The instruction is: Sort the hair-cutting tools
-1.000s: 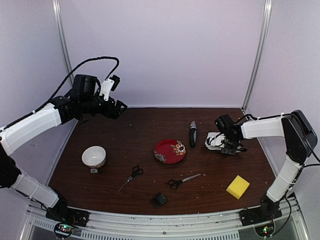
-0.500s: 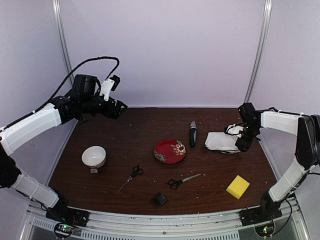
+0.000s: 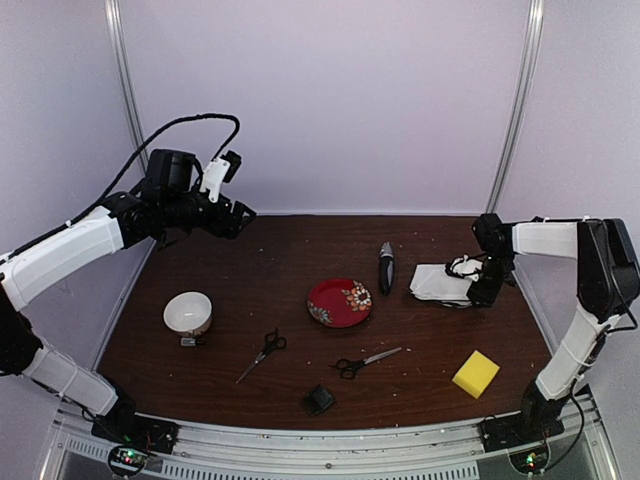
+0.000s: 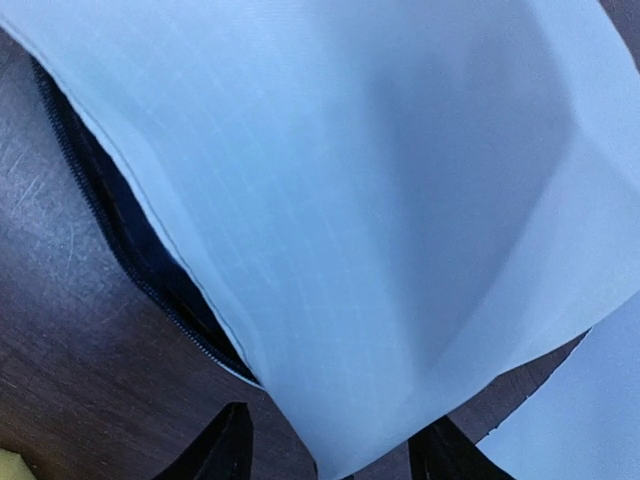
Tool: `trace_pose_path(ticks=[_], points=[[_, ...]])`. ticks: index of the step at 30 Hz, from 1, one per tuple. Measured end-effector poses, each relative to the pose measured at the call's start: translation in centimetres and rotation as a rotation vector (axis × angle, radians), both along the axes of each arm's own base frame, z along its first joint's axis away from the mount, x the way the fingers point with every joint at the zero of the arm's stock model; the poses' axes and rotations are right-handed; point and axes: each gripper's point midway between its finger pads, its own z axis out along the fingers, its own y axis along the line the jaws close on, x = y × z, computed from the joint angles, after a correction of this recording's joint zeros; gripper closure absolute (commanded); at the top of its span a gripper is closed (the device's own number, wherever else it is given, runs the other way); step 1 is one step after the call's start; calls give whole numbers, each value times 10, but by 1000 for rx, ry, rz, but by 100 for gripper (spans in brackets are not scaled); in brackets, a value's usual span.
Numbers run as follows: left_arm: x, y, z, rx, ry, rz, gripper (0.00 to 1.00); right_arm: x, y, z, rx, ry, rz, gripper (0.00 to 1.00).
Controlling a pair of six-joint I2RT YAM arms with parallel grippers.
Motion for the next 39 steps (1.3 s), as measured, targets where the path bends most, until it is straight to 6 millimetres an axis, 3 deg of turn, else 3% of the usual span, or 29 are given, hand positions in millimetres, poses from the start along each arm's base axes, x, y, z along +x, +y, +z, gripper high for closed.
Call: trace_pose_path(ticks=[6, 9, 13, 18, 21, 25, 28, 34, 39], points=[[1, -2, -5, 5, 11, -4, 22, 5, -8, 1, -1, -19, -43, 71], [2, -4, -9, 8, 20, -11, 22, 5, -11, 1, 1, -22, -59, 74], [1, -8, -13, 10, 32, -23, 23, 5, -15, 1, 4, -21, -71, 99], [-3, -17, -18, 16, 39, -61, 27, -5, -6, 3, 62, 12, -63, 100], [-14, -35, -22, 29, 35, -132, 28, -20, 10, 24, 157, 20, -38, 100], [-45, -70, -34, 63, 32, -283, 31, -43, 45, 90, 340, -59, 43, 100], [-68, -99, -45, 97, 25, -394, 32, -65, 74, 124, 450, -86, 129, 100], [-112, -143, -45, 151, -57, -525, 38, -110, 135, 125, 605, 86, 258, 100], [-154, -185, -27, 164, -250, -608, 39, -122, 183, 140, 759, 229, 314, 100]])
